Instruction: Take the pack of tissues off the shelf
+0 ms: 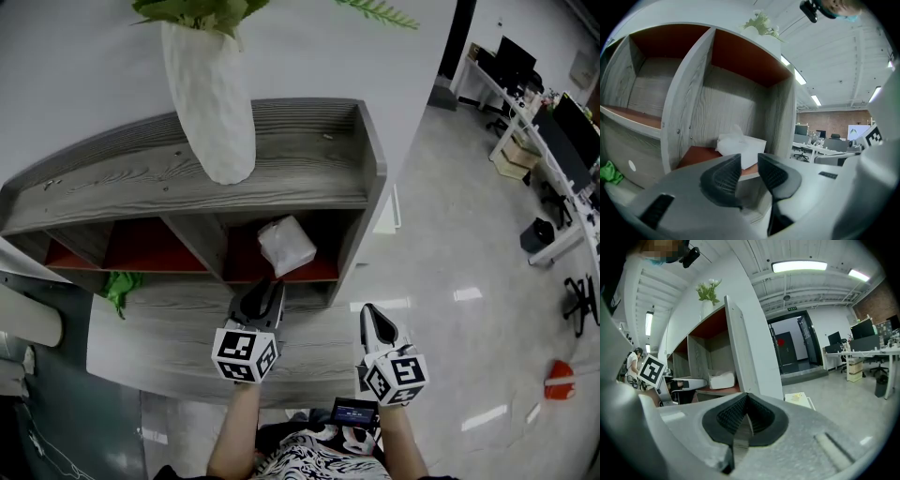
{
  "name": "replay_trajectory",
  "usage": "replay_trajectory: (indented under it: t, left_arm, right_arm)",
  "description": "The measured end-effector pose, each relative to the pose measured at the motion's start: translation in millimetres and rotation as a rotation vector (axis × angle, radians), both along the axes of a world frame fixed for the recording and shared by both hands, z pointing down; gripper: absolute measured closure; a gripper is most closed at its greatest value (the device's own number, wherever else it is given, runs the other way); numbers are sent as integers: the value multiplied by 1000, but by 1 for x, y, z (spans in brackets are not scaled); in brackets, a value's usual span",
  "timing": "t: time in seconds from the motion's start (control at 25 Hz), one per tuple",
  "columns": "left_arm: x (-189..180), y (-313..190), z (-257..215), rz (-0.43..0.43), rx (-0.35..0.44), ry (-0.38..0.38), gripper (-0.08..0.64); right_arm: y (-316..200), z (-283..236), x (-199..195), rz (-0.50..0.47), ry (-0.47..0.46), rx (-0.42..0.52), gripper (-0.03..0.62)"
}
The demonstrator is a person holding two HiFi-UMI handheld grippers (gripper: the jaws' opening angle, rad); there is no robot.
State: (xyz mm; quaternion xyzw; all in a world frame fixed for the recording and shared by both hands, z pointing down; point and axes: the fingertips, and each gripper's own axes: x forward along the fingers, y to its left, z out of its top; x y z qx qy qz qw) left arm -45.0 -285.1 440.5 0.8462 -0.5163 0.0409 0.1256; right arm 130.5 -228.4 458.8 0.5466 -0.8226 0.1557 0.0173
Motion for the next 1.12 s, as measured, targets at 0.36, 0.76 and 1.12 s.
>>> replay_trajectory:
  t: [0.36, 0.76, 1.12]
  left_arm:
    - [6, -25, 0, -22, 23, -111, 385]
    - [13, -43, 5, 1, -44, -182, 373]
    - [12, -46, 7, -3, -59, -170, 425]
  right_arm:
    - [-18, 9, 7, 1, 9, -27, 589]
    - [-28, 11, 11, 14, 8, -37, 589]
    - [-28, 13, 17, 30, 9, -43, 589]
